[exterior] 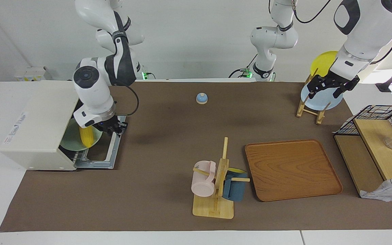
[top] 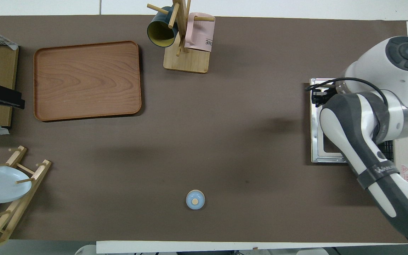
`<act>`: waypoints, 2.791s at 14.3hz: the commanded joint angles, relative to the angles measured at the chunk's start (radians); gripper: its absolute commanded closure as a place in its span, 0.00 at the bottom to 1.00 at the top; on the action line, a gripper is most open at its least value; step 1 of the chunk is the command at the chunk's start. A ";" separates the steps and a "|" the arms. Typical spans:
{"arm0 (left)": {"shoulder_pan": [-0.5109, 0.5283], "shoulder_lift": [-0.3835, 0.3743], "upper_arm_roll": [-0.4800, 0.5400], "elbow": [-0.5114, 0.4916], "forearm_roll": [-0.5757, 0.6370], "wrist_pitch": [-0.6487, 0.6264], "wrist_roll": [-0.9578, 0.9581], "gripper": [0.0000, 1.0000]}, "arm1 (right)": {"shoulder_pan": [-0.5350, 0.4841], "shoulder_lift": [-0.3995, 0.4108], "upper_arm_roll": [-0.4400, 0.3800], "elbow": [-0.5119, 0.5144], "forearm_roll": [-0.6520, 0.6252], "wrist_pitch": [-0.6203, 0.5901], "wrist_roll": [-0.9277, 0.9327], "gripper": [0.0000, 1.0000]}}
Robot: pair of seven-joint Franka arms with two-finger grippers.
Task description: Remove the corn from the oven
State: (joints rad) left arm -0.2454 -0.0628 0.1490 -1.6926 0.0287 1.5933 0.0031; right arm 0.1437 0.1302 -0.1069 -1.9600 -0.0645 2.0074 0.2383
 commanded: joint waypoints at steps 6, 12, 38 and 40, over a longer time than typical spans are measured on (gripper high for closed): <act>0.009 -0.008 -0.005 0.002 -0.001 -0.013 0.018 0.00 | -0.058 -0.053 0.006 -0.154 0.006 0.114 -0.151 0.53; 0.009 -0.008 -0.005 0.002 -0.001 -0.013 0.018 0.00 | -0.046 -0.049 0.006 -0.155 -0.095 0.117 -0.274 0.96; -0.021 -0.034 -0.022 -0.047 -0.004 -0.030 -0.097 0.00 | 0.375 0.225 0.082 0.444 0.039 -0.256 0.354 0.83; -0.151 -0.112 -0.034 -0.213 -0.010 0.136 -0.387 0.00 | 0.291 0.125 0.085 0.167 -0.015 -0.115 0.308 0.96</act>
State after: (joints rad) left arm -0.2847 -0.0787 0.1263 -1.7369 0.0140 1.6070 -0.1643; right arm 0.4822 0.4179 -0.0400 -1.4098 -0.0361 1.7261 0.5859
